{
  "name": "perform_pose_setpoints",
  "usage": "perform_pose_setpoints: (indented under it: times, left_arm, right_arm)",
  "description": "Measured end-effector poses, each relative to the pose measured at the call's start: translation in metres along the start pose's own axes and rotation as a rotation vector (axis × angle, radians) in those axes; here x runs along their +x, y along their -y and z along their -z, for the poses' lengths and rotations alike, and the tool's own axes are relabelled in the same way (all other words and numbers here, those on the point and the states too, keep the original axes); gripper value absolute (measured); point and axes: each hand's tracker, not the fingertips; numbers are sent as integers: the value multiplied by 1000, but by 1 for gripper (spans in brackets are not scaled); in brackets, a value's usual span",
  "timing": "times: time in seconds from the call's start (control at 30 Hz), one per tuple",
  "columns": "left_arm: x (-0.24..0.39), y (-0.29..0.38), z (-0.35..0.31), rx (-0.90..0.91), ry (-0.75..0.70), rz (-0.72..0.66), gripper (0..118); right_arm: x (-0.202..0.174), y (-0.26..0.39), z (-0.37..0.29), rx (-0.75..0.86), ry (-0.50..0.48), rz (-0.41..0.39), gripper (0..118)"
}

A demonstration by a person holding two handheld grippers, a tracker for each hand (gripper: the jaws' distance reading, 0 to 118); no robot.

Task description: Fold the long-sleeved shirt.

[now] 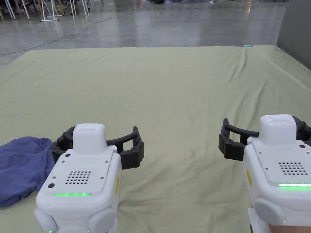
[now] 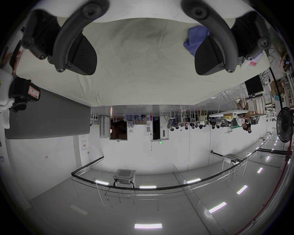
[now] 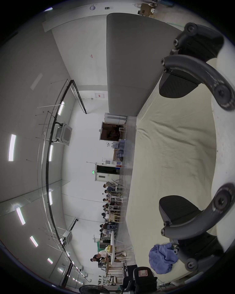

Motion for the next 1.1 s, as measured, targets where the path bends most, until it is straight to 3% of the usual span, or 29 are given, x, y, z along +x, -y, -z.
perform_pose_setpoints:
  times: [0.5, 0.53, 0.57, 0.6, 0.63, 0.77, 0.83, 0.9, 1.1]
  left_arm:
    - [6, -1, 1, -1, 4, 16, 116]
    - [6, -1, 1, -7, 1, 14, 104]
    - [5, -2, 1, -10, 0, 4, 75]
    - [4, -3, -1, -21, -1, -20, 33]
    - [3, -4, -1, -18, 1, -33, 0]
    - [4, -6, 3, -32, -29, -13, 0]
    - [2, -5, 2, -44, -17, -28, 0]
    - [3, -4, 2, -41, -22, -25, 0]
    - [-12, -6, -5, -22, -69, 4, 0]
  right_arm:
    - [1, -3, 0, -11, 3, -16, 118]
    - [1, -3, 0, -18, -3, -11, 112]
    - [2, -3, 0, -30, -11, 2, 100]
    - [3, -3, 0, -39, -15, 18, 69]
    - [4, -4, 0, -52, -24, 35, 0]
    - [8, -10, 1, -66, -5, 43, 0]
    - [11, -9, 3, -81, -48, 54, 0]
    - [11, -13, 5, -72, -17, 39, 0]
    - [-14, -12, 10, -56, -60, 53, 0]
